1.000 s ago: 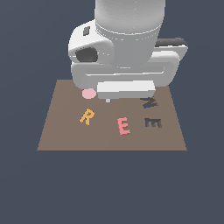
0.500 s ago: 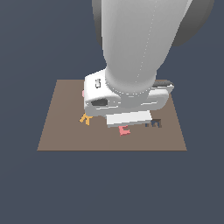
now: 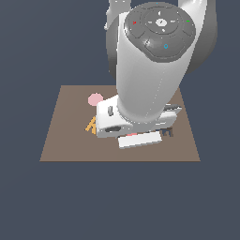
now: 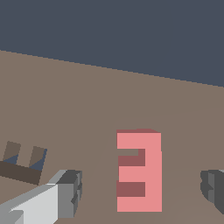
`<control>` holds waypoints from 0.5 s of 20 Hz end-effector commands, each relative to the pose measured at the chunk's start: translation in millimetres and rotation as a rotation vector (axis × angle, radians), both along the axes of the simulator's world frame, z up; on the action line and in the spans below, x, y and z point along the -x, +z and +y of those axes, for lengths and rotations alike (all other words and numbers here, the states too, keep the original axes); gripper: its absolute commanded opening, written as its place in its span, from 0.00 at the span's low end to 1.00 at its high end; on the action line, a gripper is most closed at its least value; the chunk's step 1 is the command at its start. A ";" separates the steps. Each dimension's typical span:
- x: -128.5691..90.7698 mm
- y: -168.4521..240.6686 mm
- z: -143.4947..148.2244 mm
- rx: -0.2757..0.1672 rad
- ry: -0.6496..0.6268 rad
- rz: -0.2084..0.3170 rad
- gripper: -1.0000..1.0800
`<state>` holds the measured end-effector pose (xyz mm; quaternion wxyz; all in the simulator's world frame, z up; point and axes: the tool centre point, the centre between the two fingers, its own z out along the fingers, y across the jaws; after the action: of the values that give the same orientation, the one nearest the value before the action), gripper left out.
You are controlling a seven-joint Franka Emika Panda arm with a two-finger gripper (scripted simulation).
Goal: Insert a designated object into the corresponding slot on a board.
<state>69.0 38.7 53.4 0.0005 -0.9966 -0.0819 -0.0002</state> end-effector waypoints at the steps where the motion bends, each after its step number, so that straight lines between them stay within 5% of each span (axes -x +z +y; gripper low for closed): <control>1: -2.1 -3.1 0.5 0.001 0.005 0.000 0.96; 10: -2.2 -17.0 0.6 0.001 0.005 0.001 0.96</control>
<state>71.5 39.3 42.0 0.0001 -0.9964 -0.0844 -0.0005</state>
